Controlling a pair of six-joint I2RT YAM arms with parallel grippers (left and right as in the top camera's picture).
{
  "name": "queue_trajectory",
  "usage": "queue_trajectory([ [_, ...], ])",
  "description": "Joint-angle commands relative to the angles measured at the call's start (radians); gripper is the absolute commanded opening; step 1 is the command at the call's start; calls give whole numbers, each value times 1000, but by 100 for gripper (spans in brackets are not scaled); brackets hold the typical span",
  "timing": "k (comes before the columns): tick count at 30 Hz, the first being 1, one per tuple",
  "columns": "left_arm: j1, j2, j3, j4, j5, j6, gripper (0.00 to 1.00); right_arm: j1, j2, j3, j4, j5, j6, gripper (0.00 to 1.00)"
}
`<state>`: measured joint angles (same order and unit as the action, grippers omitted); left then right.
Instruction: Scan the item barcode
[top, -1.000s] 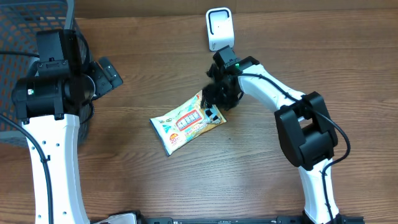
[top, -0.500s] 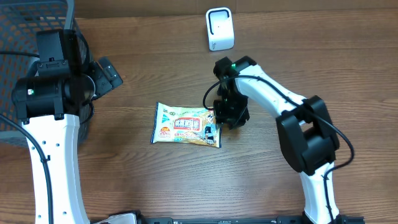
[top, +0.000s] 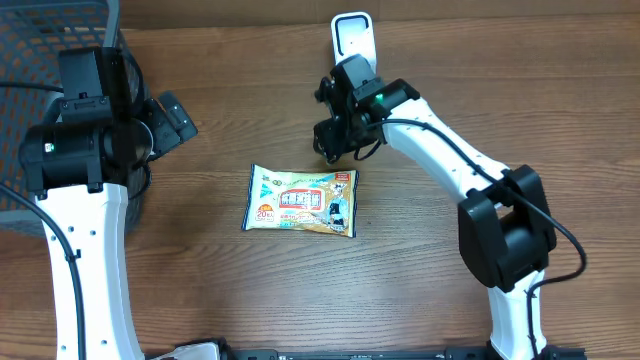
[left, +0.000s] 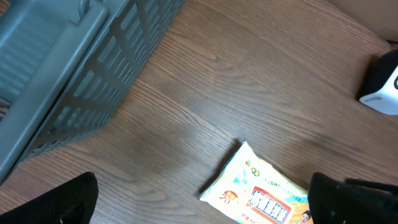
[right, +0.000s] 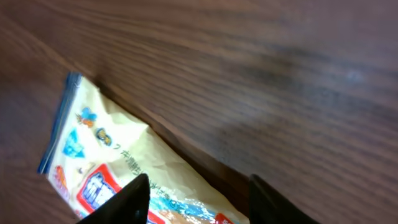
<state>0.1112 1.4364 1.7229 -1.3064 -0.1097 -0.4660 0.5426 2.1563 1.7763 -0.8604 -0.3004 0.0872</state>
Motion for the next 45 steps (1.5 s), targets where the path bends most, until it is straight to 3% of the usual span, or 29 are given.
queue_trajectory([
  [1,0,2,10,1,-13,-10,100,6,77,-30,-32,-64,29,43],
  [8,0,2,10,1,-13,-10,100,19,93,-30,-196,-121,29,41],
  [12,0,2,10,1,-13,-10,100,33,90,-29,-329,-130,29,26],
  [16,0,2,10,0,-13,-10,100,43,68,-27,-391,-147,28,25],
  [19,0,2,10,1,-13,-10,100,46,39,-7,-389,-146,28,33],
  [23,1,2,10,1,-13,-10,100,46,12,49,-372,-147,27,56],
  [27,0,2,10,1,-13,-10,100,51,12,73,-359,-166,28,74],
  [31,0,2,10,1,-13,-10,100,85,12,73,-356,-117,37,74],
  [36,1,2,10,1,-13,-10,100,194,12,73,-353,169,66,77],
  [41,0,2,10,1,-13,-10,100,354,12,73,-333,428,67,89],
  [45,1,2,10,1,-13,-10,100,439,12,73,-291,534,66,92],
])
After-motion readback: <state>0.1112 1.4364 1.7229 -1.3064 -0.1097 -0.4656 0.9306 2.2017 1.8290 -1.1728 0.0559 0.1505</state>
